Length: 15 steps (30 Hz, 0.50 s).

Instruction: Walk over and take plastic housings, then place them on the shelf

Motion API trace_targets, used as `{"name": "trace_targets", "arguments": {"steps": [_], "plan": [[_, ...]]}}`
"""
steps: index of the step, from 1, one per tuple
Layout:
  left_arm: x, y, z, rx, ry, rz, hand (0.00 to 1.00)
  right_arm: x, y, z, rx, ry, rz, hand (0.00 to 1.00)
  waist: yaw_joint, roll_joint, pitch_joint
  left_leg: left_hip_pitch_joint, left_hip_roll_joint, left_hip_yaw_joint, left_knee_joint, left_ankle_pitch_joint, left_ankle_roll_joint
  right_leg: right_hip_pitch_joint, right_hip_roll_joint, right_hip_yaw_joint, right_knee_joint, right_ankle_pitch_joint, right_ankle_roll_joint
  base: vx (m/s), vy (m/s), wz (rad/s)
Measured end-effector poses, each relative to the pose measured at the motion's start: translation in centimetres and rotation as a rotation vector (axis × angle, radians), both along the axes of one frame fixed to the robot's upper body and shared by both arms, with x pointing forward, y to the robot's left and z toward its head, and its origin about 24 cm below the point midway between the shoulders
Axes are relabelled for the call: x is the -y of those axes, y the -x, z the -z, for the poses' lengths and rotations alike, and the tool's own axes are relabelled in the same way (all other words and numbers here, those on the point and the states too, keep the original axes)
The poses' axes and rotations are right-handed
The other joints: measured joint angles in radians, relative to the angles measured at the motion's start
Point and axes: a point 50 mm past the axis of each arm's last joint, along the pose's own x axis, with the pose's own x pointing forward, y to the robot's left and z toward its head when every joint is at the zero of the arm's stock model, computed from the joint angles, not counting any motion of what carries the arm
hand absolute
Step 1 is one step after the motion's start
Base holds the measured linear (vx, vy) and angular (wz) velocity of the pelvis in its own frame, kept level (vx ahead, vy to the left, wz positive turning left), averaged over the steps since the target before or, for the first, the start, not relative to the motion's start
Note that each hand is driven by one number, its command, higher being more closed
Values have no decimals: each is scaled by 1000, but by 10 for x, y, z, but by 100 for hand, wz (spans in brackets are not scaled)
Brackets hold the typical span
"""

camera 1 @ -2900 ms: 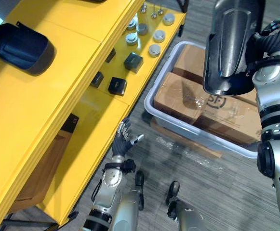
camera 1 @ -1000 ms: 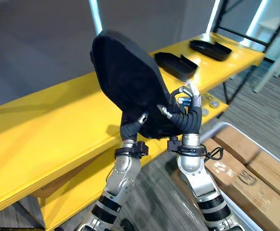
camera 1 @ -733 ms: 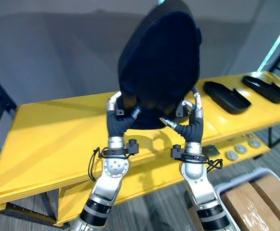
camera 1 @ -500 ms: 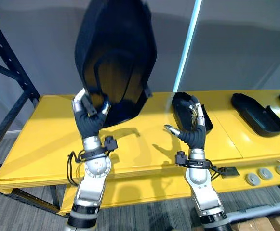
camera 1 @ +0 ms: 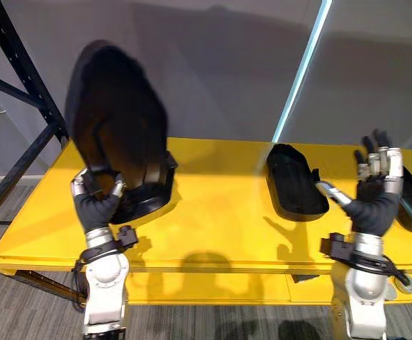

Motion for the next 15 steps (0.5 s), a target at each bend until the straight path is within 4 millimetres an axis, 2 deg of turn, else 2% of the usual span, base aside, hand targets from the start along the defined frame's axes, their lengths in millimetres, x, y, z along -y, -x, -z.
{"name": "trace_targets", "arguments": {"steps": [1,4,6,8,9,10,13,15], "plan": [[-16,-3,5,-63,17,23,100,2,3,5,-22,-9,-12,0,-3,2,-1,2,0,5,-7,3,-1,-4,1,3,0,1,-1,-53,21,-6],[-40,-7,13,-167,36,73,100,3,8,15,-70,-35,-44,0,-6,12,-5,9,0,19,-19,6,0,-9,3,11,-2,5,-3,-42,24,-12],[-48,-11,17,-203,65,93,100,1,10,22,-95,-60,-78,0,-8,19,-9,11,-1,25,-22,6,0,-11,2,19,-3,8,-2,-26,29,-13],[-58,-23,16,-232,118,141,100,-8,11,33,-133,-136,-172,0,-8,24,-16,-6,-2,38,-22,7,2,-24,4,33,-24,26,-5,-33,30,-16],[-60,-27,15,-243,128,152,100,-12,11,35,-142,-154,-201,0,-7,24,-16,-11,-3,43,-22,8,3,-30,5,35,-30,32,-6,-61,15,-15],[-61,-40,12,-274,140,197,100,-23,11,42,-166,-195,-277,0,-9,25,-16,-29,-4,46,-22,13,4,-45,5,38,-37,40,-6,-53,5,-9],[-51,-66,5,-338,129,301,100,-44,12,54,-228,-225,-401,0,-12,27,-15,-47,-4,49,-23,17,5,-68,5,42,-37,46,-8,-40,2,-5],[-49,-75,1,-371,101,338,100,-54,10,60,-261,-217,-459,0,-24,28,-15,-61,-4,52,-23,18,6,-84,6,49,-37,49,-8,-25,2,-8]]}}
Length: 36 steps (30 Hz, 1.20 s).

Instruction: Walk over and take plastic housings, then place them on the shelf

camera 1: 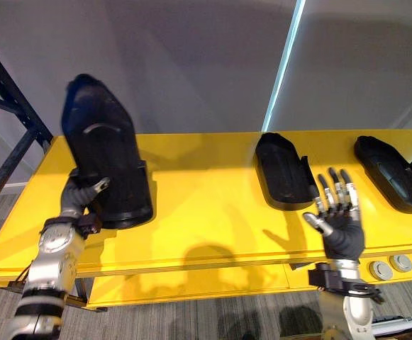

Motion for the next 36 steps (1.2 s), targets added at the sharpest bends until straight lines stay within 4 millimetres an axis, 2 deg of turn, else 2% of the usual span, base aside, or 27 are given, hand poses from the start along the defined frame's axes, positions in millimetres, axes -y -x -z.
{"name": "trace_targets", "arguments": {"steps": [4,8,11,14,18,22,24,25,30,36], "plan": [[-1,-16,-9,-30,-18,33,100,-15,2,7,-34,11,-96,0,-11,3,6,-26,-2,22,0,3,1,-37,0,23,-3,9,0,-27,5,-16],[-8,-31,-13,-73,-44,-15,100,-28,3,8,-44,-21,-177,0,-21,2,26,-51,-2,36,-6,16,-6,-66,2,42,-20,29,-5,-25,-16,-11],[-16,-32,-9,-115,-76,-62,100,-34,3,10,-54,-29,-205,0,-32,1,39,-68,1,43,-15,28,-7,-89,6,44,-20,35,-11,-52,-35,-4],[-20,-38,-18,-113,-134,-87,100,-36,4,10,-56,-32,-217,0,-32,-1,55,-79,4,43,-16,37,-8,-100,10,44,-20,42,-18,-50,-38,1],[-27,-39,-20,-137,-188,-124,100,-40,6,11,-62,-36,-237,0,-34,-3,62,-78,10,44,-16,43,-9,-100,15,47,-20,48,-24,-67,-31,-3],[-36,-35,-19,-167,-260,-159,100,-40,8,14,-74,-33,-249,0,-30,-7,65,-77,16,46,-16,48,-10,-100,21,50,-21,54,-29,-86,-36,-4],[-45,-30,-16,-188,-278,-188,100,-41,11,17,-86,-36,-257,0,-15,-10,67,-66,22,57,-21,50,-13,-100,30,66,-21,59,-33,-89,-49,-17],[-47,-28,-15,-193,-281,-197,0,-41,11,17,-89,-35,-260,0,-14,-10,67,-65,23,59,-23,51,-14,-100,31,67,-21,60,-34,-85,-52,-13],[-57,-21,-11,-215,-316,-234,0,-41,16,22,-112,-29,-280,0,-13,-10,67,-61,29,59,-31,60,-18,-99,38,66,-21,63,-37,-38,-25,-1],[-66,-14,-7,-216,-279,-286,0,-42,16,24,-123,-25,-300,0,-17,-9,68,-49,30,58,-35,62,-18,-88,39,65,-22,64,-37,0,0,0]]}}
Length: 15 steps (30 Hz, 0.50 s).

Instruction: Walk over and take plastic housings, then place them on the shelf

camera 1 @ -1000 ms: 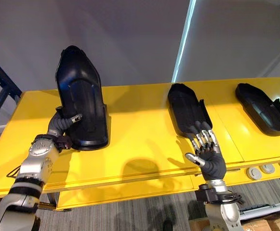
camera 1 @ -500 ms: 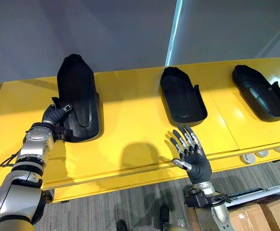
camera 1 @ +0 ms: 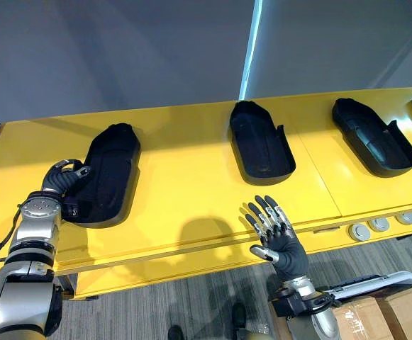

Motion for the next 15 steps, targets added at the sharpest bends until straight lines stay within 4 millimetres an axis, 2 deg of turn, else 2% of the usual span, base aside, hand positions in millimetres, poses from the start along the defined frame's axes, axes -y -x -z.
{"name": "trace_targets", "arguments": {"steps": [6,10,13,15], "plan": [[5,-2,3,11,13,-8,0,0,0,1,-4,0,-4,0,0,0,0,6,0,-11,1,2,0,12,-1,-9,-1,0,0,-35,8,5],[20,-10,-1,85,91,15,0,0,0,0,-3,0,-4,0,6,0,0,7,0,-13,0,3,1,13,-1,-10,-4,0,0,-40,13,2],[41,-18,-24,248,176,49,0,-1,-1,0,-4,-8,2,0,7,1,0,8,-4,-17,0,6,3,18,-2,-24,0,1,1,-14,12,6],[56,-17,-65,454,187,91,0,1,-3,3,-15,-13,23,0,7,2,0,17,-6,-24,-3,8,3,28,-3,-28,0,1,1,-11,24,4]]}}
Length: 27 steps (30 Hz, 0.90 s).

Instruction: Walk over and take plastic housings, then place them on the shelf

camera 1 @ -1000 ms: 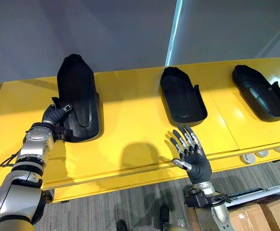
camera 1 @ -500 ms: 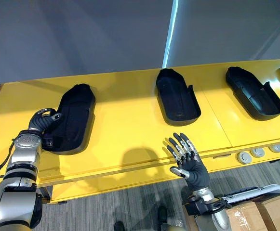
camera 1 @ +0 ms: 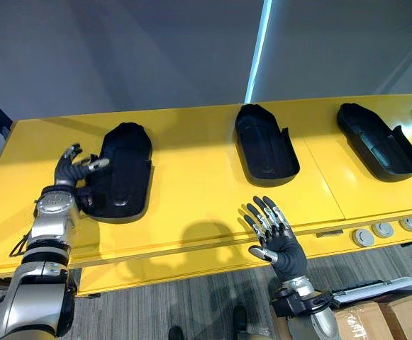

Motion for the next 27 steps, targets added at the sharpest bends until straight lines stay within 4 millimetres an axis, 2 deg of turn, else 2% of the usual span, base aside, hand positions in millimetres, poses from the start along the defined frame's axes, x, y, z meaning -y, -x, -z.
{"name": "trace_targets", "arguments": {"steps": [2,4,6,9,10,11,12,14,15,16,17,18,19,21,23,27], "plan": [[6,8,-31,159,-13,0,0,1,-1,3,-11,-1,10,0,0,2,-1,3,0,-2,-1,0,1,3,-1,-2,0,0,0,-14,10,2],[3,31,-71,388,-26,-59,0,3,-1,4,-16,4,22,0,2,9,-2,17,0,-8,-9,5,2,17,-2,-8,0,0,0,-33,20,8],[-10,53,-80,481,-61,-159,0,4,-1,6,-25,7,25,0,4,26,-13,31,1,-15,-15,5,2,34,-2,-25,0,-3,-1,-42,21,11],[-29,77,-73,477,-145,-288,0,7,0,11,-39,15,28,0,23,45,-33,32,-1,-16,-30,9,6,34,-4,-31,-1,-8,0,-50,25,9],[-40,89,-64,431,-216,-373,100,8,1,15,-59,18,28,0,36,51,-46,34,-2,-28,-40,17,5,35,-4,-44,-1,-10,0,-27,11,21],[-44,96,-60,412,-246,-406,100,8,2,17,-65,21,24,0,38,52,-51,33,-4,-37,-45,22,3,35,-4,-51,-1,-11,-1,-28,12,27],[-49,110,-52,367,-331,-488,100,9,3,18,-71,20,22,0,42,51,-60,34,-4,-43,-59,31,1,34,-3,-59,-1,-14,0,-25,14,20],[-47,135,-29,312,-401,-580,100,12,4,19,-69,18,37,0,60,52,-72,35,-4,-48,-68,36,1,33,-4,-65,-1,-16,1,-13,18,11],[-39,152,-9,278,-401,-597,100,15,3,18,-64,11,54,0,69,51,-79,34,-5,-50,-69,36,1,33,-6,-67,-2,-17,2,4,25,13],[-25,167,14,249,-355,-569,100,19,2,17,-62,2,82,0,76,50,-84,30,-7,-63,-70,37,2,34,-10,-77,-1,-18,4,7,30,19],[-16,175,26,231,-323,-547,100,20,2,17,-61,-3,94,0,77,48,-85,28,-9,-67,-70,38,3,34,-13,-83,-1,-20,6,10,42,24],[6,188,48,189,-249,-485,100,21,2,17,-61,-11,106,0,88,44,-87,24,-12,-72,-71,39,5,34,-17,-88,-1,-21,8,11,40,18],[18,193,58,166,-213,-452,100,21,2,17,-61,-16,106,0,92,42,-88,22,-15,-75,-72,39,5,34,-19,-90,-1,-22,10,13,48,22],[65,209,88,87,-24,-296,100,16,0,16,-53,-40,104,0,92,40,-88,12,-23,-96,-74,43,12,34,-28,-107,0,-25,15,7,42,24],[84,213,99,61,71,-223,100,12,-1,15,-50,-49,89,0,92,39,-85,9,-25,-96,-75,43,12,34,-31,-107,0,-27,17,-3,19,6],[103,208,102,100,232,-72,100,7,-3,13,-32,-42,60,0,84,32,-57,-2,-25,-104,-72,41,8,30,-32,-114,1,-35,28,-22,10,4]]}}
